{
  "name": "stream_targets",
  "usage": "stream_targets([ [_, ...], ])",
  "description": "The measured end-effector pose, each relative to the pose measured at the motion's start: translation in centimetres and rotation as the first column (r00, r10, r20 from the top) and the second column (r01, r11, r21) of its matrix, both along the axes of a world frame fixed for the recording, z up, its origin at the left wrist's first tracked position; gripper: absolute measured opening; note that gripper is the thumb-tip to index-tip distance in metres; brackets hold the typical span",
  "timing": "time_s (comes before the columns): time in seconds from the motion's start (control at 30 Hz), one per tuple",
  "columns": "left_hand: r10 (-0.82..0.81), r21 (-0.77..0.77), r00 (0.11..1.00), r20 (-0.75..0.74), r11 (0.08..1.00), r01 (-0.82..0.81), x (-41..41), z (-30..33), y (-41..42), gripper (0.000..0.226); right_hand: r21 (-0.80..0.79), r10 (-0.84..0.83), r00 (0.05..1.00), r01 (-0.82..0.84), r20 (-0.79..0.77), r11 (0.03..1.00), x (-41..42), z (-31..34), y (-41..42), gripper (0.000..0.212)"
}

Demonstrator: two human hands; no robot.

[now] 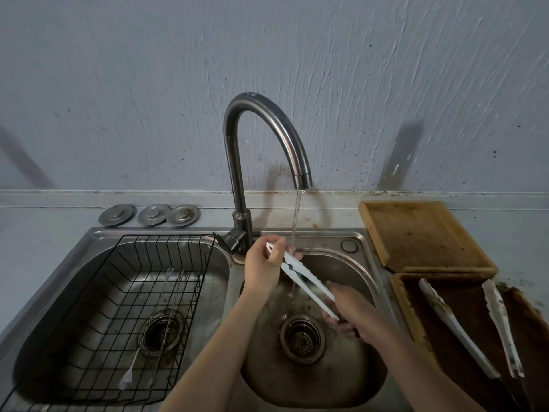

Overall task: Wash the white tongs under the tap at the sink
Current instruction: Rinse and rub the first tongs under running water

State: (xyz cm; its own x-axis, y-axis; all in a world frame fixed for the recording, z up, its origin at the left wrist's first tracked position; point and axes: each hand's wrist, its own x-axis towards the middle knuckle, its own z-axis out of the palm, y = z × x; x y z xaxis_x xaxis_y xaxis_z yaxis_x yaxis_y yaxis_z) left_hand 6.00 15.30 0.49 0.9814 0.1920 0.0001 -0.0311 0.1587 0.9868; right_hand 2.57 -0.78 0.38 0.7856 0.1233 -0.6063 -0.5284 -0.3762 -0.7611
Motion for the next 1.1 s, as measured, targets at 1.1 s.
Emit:
stream_targets([
  [1.1,-0.040,-0.608,0.729,-0.683,0.584,-0.537,-0.4,-4.2,0.2,0.039,-0.822,0.857,-0.030,0.269,0.514,0.502,4.3,8.1,2.1,0.048],
])
